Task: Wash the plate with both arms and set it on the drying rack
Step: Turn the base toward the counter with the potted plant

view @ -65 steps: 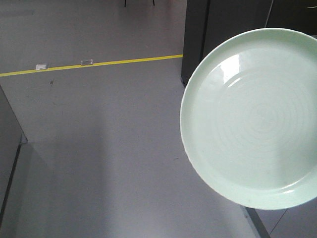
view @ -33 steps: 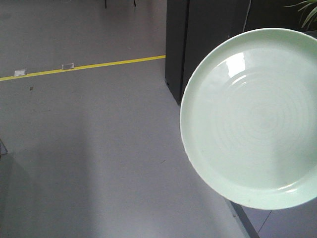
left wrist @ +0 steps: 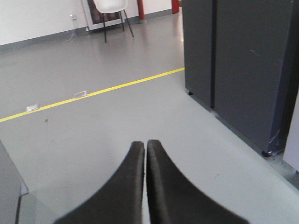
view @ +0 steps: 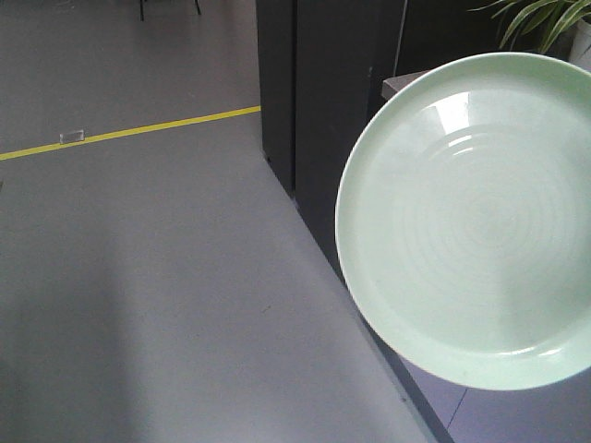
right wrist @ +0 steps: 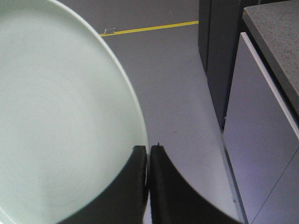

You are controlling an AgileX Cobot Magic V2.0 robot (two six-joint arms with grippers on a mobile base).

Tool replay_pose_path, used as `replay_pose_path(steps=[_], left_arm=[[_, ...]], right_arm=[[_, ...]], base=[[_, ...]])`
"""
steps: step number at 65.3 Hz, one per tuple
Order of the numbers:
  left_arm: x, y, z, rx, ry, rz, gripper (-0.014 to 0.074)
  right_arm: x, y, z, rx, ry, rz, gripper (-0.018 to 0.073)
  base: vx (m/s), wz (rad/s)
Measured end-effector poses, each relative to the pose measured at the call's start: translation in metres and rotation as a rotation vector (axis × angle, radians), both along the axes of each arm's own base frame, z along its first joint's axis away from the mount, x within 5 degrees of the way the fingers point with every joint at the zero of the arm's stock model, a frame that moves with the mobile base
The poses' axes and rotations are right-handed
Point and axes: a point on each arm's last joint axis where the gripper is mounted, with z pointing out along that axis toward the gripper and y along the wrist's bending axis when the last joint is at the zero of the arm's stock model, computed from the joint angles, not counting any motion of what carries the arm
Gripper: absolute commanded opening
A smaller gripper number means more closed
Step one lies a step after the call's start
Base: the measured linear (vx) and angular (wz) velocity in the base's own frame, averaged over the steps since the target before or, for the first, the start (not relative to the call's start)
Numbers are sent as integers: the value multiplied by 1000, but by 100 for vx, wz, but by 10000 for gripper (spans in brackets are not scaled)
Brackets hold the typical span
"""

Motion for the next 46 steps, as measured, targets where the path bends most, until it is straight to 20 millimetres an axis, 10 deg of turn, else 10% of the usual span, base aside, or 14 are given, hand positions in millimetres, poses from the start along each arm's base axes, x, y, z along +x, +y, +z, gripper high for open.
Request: replay_pose_path(steps=[46], left_arm=[[0, 0, 0, 0, 0, 0, -6]], right_arm=[[0, 0, 0, 0, 0, 0, -6]], base=[[6, -23]])
